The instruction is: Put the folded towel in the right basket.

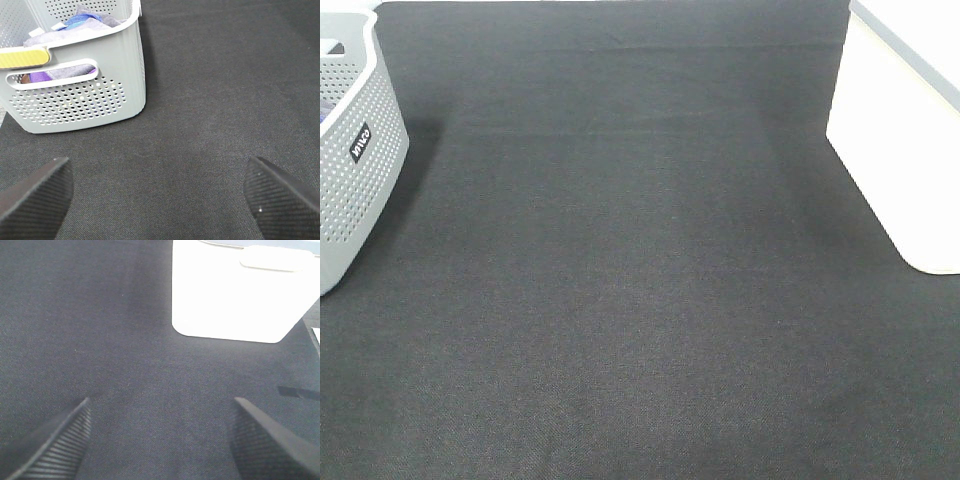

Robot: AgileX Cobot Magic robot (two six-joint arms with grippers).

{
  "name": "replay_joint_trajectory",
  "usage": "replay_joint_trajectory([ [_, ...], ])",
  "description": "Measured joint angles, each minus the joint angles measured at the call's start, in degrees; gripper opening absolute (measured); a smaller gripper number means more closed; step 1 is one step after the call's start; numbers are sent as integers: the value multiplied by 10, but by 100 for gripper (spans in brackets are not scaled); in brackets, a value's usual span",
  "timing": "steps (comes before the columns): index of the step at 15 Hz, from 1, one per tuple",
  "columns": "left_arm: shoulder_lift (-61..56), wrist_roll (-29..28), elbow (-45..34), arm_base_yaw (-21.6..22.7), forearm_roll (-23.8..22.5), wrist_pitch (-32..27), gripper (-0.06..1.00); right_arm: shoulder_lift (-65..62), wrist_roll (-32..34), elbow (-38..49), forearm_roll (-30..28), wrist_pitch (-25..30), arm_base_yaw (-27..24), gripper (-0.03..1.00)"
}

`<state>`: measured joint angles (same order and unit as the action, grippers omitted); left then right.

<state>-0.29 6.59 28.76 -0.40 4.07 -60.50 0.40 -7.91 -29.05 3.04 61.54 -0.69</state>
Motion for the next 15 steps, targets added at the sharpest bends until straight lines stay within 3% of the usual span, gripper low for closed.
replay_joint_trajectory([
  [15,0,0,0,0,0,0,88,0,0,0,1,0,0,72],
])
